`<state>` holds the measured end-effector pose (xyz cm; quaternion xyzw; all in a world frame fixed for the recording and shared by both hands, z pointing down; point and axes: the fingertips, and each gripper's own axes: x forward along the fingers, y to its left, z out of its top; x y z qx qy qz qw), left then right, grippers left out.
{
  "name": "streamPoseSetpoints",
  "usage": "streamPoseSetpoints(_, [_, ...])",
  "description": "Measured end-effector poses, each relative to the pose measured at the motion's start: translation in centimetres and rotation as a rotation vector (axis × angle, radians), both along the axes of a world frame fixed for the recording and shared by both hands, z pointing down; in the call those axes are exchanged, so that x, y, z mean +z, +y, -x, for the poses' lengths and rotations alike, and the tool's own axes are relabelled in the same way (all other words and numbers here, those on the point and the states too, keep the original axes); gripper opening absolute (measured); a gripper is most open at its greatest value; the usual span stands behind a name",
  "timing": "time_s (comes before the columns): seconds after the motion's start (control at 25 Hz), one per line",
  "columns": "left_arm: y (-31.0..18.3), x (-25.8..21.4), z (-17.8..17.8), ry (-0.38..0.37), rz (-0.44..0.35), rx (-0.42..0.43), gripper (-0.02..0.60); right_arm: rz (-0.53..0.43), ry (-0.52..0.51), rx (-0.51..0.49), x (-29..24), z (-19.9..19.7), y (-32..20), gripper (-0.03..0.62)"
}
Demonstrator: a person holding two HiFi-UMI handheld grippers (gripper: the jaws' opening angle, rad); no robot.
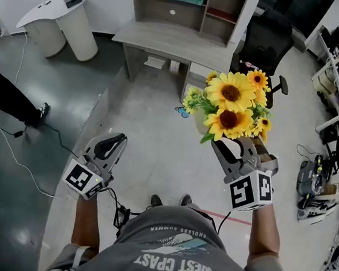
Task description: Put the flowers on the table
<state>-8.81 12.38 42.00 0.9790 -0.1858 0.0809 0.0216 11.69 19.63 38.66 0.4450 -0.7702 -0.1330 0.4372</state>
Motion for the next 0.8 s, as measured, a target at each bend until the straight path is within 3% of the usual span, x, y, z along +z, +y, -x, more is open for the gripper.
streamPoseSetpoints(0.28, [-0.5,0.8,0.5,-0.002,0.012,0.021,0.038,-0.001,-0.015,0.009,0.3,0.8,-1.1,0.109])
streamPoseSetpoints(0.6, [-5.2,1.7,1.3,-0.020,0.018,-0.023,0.038,-0.002,-0.036,-0.029,1.6,1.0,-6.9,0.109])
streamPoseSetpoints(0.8, [-10.0,0.5,-1.0,-0.061,0.046,-0.071,0.038,0.021,-0.076,-0.084,1.0,-1.5,-13.1,0.109])
